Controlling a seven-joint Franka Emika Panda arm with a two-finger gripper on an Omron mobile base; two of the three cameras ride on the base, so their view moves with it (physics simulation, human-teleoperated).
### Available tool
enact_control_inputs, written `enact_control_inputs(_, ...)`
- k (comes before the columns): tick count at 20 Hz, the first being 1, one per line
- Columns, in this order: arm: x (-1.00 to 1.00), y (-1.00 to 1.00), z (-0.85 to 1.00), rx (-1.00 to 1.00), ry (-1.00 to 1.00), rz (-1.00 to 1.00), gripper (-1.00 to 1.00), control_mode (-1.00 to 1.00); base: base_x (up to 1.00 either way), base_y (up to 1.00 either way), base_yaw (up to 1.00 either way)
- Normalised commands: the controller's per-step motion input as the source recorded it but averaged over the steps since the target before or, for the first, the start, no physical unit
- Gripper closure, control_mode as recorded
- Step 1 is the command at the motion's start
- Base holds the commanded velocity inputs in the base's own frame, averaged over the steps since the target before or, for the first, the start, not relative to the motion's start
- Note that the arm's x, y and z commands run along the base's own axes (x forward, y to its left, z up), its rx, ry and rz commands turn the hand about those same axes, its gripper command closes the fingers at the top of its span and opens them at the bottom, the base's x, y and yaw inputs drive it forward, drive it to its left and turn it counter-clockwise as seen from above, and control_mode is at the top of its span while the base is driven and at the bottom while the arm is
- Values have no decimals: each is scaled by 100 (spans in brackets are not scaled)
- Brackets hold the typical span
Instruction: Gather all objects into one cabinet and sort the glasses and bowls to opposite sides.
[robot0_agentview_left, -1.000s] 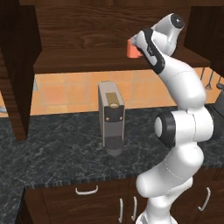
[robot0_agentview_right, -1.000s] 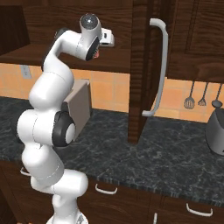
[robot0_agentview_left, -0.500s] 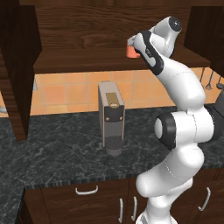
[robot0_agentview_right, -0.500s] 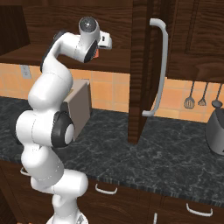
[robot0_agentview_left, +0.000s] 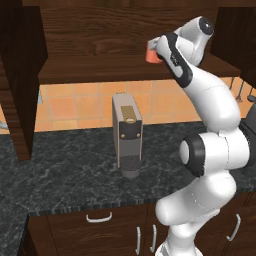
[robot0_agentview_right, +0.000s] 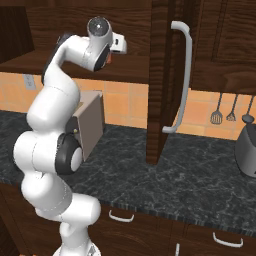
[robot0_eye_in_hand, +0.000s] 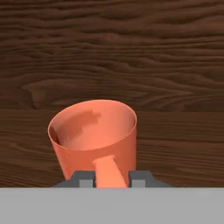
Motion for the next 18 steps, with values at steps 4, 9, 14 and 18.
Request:
enact_control_inputs(4, -96, 0, 20, 5, -15, 0, 100, -100, 0, 0, 0)
enact_control_inputs(9, -100, 9, 4, 8, -3, 0, 100, -100, 0, 0, 0)
enact_control_inputs(14, -100, 22, 4, 12, 3, 0, 100, -100, 0, 0, 0)
enact_control_inputs(18, -100, 21, 14, 9, 6, 0, 100, -100, 0, 0, 0)
